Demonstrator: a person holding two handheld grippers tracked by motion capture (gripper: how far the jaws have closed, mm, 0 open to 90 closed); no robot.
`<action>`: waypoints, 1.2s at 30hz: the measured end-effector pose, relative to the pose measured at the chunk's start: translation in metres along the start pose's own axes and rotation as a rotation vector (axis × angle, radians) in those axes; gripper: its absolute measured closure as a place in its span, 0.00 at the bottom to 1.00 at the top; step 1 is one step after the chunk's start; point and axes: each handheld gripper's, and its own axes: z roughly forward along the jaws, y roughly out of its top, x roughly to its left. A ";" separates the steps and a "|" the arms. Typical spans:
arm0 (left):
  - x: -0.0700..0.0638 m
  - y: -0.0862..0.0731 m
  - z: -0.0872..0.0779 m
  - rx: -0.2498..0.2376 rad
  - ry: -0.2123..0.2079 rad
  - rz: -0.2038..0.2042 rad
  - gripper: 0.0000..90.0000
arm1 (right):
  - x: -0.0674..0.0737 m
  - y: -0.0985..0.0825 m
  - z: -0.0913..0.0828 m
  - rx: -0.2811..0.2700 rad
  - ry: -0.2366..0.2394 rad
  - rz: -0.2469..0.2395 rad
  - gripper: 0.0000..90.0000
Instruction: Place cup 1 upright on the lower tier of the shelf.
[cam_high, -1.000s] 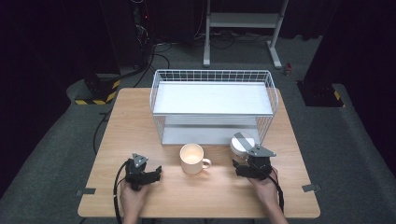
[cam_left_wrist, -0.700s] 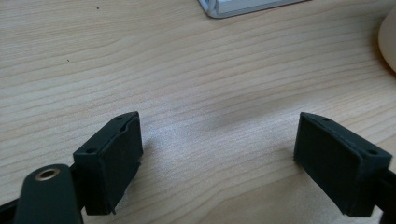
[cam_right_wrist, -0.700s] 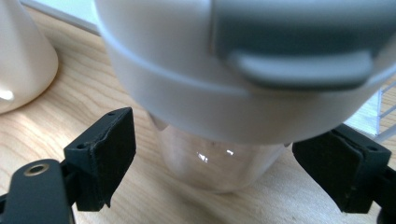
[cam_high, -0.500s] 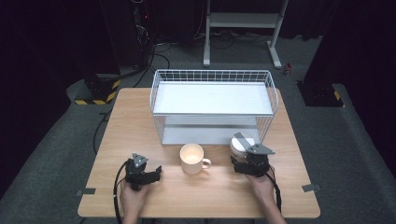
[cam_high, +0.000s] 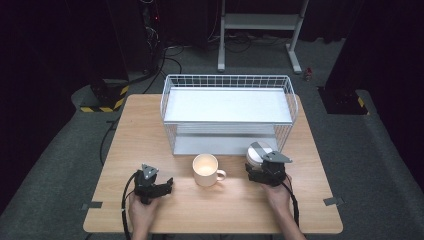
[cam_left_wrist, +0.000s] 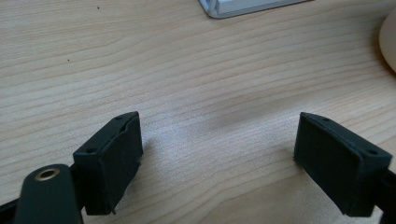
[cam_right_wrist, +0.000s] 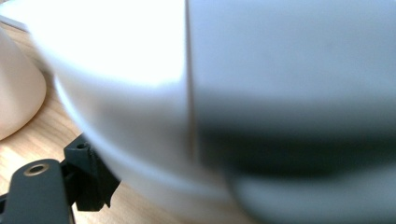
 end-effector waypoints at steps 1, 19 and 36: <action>0.000 0.000 0.000 0.000 0.000 0.000 0.17 | 0.000 0.001 0.002 0.002 -0.005 -0.006 0.16; 0.000 0.000 0.000 0.003 -0.001 0.004 0.17 | 0.000 0.001 0.002 -0.023 -0.010 -0.012 0.21; 0.000 0.000 0.000 0.000 0.000 0.000 0.17 | 0.001 0.013 -0.001 -0.030 0.011 -0.025 0.21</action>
